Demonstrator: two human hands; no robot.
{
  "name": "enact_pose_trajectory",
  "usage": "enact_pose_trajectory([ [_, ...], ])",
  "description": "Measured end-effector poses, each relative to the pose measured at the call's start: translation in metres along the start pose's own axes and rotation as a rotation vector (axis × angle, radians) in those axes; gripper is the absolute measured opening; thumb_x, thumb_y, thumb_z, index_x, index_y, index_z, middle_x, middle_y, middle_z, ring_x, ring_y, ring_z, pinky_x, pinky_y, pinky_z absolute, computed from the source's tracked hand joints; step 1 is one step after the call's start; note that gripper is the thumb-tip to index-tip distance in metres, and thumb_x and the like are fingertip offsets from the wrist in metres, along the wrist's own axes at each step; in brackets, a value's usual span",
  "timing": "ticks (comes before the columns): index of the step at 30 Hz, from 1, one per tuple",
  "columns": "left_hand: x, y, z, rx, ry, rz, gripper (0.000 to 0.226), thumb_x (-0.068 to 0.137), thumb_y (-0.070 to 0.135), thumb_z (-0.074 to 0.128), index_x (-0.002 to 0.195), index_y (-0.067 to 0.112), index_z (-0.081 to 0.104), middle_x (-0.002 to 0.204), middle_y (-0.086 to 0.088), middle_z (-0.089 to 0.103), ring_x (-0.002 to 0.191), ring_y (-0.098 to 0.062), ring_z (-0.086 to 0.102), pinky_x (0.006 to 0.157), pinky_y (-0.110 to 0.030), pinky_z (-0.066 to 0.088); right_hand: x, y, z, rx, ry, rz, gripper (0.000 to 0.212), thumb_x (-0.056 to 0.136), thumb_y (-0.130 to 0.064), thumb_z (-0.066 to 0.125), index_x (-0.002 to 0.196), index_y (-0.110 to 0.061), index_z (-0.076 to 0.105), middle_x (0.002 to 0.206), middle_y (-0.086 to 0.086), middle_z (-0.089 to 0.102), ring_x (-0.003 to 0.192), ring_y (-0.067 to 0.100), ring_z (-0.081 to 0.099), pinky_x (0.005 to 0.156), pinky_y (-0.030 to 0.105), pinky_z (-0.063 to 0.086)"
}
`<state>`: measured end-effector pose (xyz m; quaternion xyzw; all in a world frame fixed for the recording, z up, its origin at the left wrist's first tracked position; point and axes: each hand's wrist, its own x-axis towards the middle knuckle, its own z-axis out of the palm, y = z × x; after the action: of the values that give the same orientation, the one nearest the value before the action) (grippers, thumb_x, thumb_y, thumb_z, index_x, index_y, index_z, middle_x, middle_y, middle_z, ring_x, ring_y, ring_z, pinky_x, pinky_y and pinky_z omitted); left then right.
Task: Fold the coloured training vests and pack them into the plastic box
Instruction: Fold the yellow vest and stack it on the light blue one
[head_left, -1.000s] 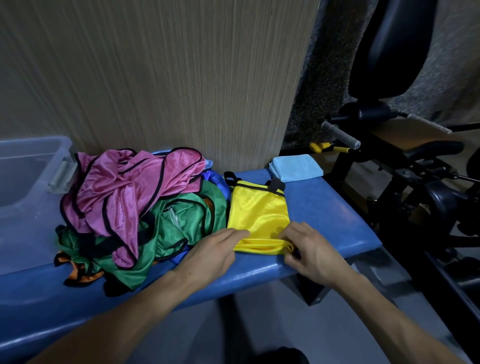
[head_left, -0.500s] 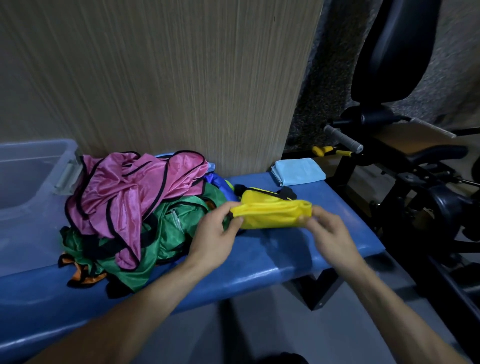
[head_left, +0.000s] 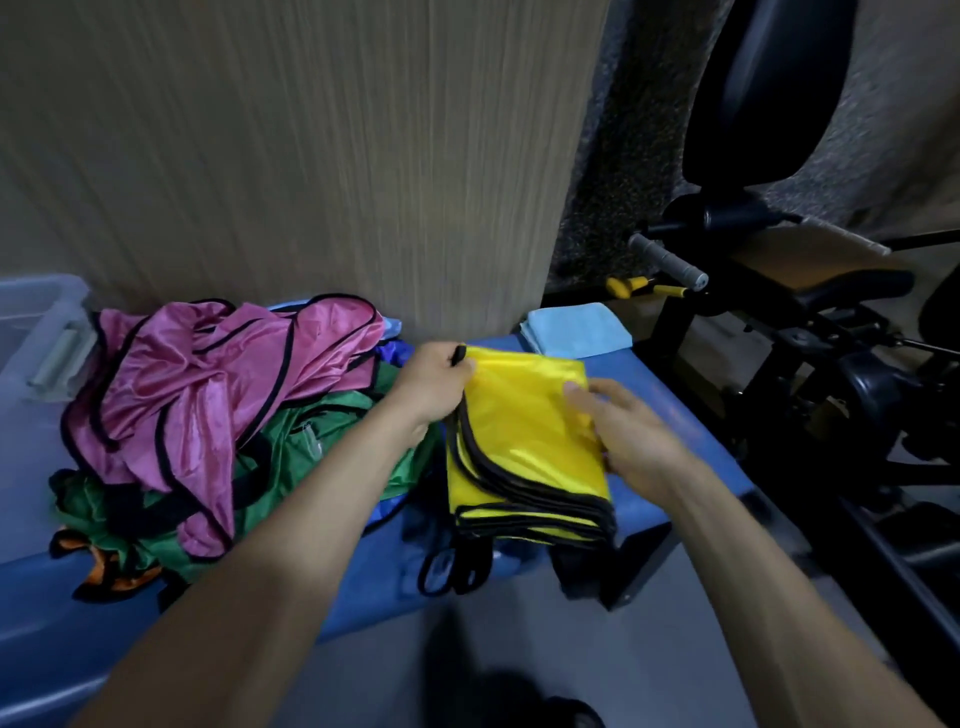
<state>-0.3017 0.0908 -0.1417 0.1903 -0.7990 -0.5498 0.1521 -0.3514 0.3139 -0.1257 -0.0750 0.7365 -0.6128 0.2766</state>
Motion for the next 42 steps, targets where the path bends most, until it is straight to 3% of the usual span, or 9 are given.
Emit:
enact_pose_trajectory([
  [3,0.016,-0.037,0.012,0.107,0.078,-0.146,0.025,0.099,0.011,0.055,0.074,0.014,0.054,0.062,0.0,0.039,0.062,-0.018,0.04,0.055,-0.034,0.023,0.012,0.025,0.004,-0.191,-0.116,-0.044,0.075,0.09,-0.016,0.076,0.149,-0.031,0.033,0.115,0.0,0.061,0.099,0.014,0.064,0.079,0.021,0.051],
  [8,0.03,-0.032,0.011,0.212,0.237,-0.086,0.02,0.101,0.017,0.054,0.082,0.01,0.057,0.069,0.001,0.053,0.073,-0.024,0.054,0.062,-0.031,0.031,0.011,0.028,-0.016,-0.687,-0.08,-0.276,0.031,0.091,-0.036,0.074,0.12,-0.03,0.066,0.12,-0.001,0.057,0.103,0.012,0.063,0.095,0.027,0.05],
  [11,0.025,-0.022,0.007,0.452,0.122,-0.062,0.026,0.104,0.024,0.052,0.12,0.005,0.059,0.11,-0.017,0.065,0.109,-0.037,0.061,0.08,-0.036,0.042,0.002,0.032,-0.029,-0.718,-0.239,-0.273,0.026,0.084,-0.04,0.081,0.105,-0.028,0.071,0.104,-0.005,0.068,0.099,0.006,0.064,0.094,0.026,0.051],
  [14,0.012,-0.012,0.001,0.782,0.07,0.162,0.052,0.101,0.026,0.056,0.148,0.009,0.041,0.148,-0.014,0.042,0.134,-0.037,0.04,0.109,-0.045,0.037,0.0,0.035,-0.03,-0.758,-0.238,-0.322,0.034,0.076,-0.035,0.089,0.103,-0.03,0.068,0.101,-0.006,0.066,0.098,0.008,0.062,0.089,0.022,0.05],
  [16,0.001,0.001,-0.002,0.758,0.06,0.361,0.036,0.099,0.024,0.06,0.134,0.016,0.057,0.134,-0.004,0.053,0.123,-0.027,0.049,0.102,-0.041,0.043,0.001,0.039,-0.027,-0.789,-0.198,-0.378,0.034,0.073,-0.03,0.091,0.097,-0.028,0.068,0.095,-0.006,0.065,0.091,0.01,0.061,0.083,0.024,0.05],
  [19,-0.019,0.013,-0.008,0.579,-0.346,0.356,0.014,0.097,0.028,0.063,0.107,0.022,0.072,0.098,0.008,0.07,0.089,-0.013,0.066,0.078,-0.026,0.049,0.003,0.044,-0.023,-0.798,-0.165,-0.441,0.031,0.071,-0.026,0.092,0.088,-0.027,0.066,0.085,-0.006,0.064,0.079,0.008,0.06,0.074,0.027,0.05],
  [22,-0.041,0.003,-0.008,0.659,-0.595,0.357,0.016,0.094,0.039,0.069,0.102,0.026,0.074,0.089,0.01,0.07,0.081,-0.006,0.065,0.077,-0.027,0.053,0.002,0.048,-0.022,-0.792,-0.139,-0.482,0.029,0.071,-0.024,0.091,0.084,-0.024,0.065,0.075,-0.007,0.063,0.068,0.005,0.056,0.065,0.025,0.047],
  [29,-0.053,-0.016,-0.009,0.711,-0.539,0.462,0.019,0.093,0.043,0.069,0.105,0.029,0.074,0.095,0.009,0.064,0.089,-0.005,0.059,0.084,-0.024,0.047,-0.004,0.058,-0.02,-0.689,-0.093,-0.604,0.027,0.076,-0.023,0.088,0.08,-0.027,0.062,0.068,-0.007,0.057,0.065,0.013,0.054,0.065,0.042,0.051],
  [42,-0.062,-0.021,-0.012,0.646,-0.509,0.411,0.02,0.096,0.039,0.067,0.111,0.029,0.075,0.098,0.009,0.063,0.093,-0.005,0.06,0.087,-0.023,0.046,-0.008,0.071,-0.012,-0.484,-0.029,-0.639,0.028,0.081,-0.012,0.085,0.083,-0.027,0.062,0.079,-0.007,0.058,0.064,0.021,0.061,0.064,0.024,0.048],
])
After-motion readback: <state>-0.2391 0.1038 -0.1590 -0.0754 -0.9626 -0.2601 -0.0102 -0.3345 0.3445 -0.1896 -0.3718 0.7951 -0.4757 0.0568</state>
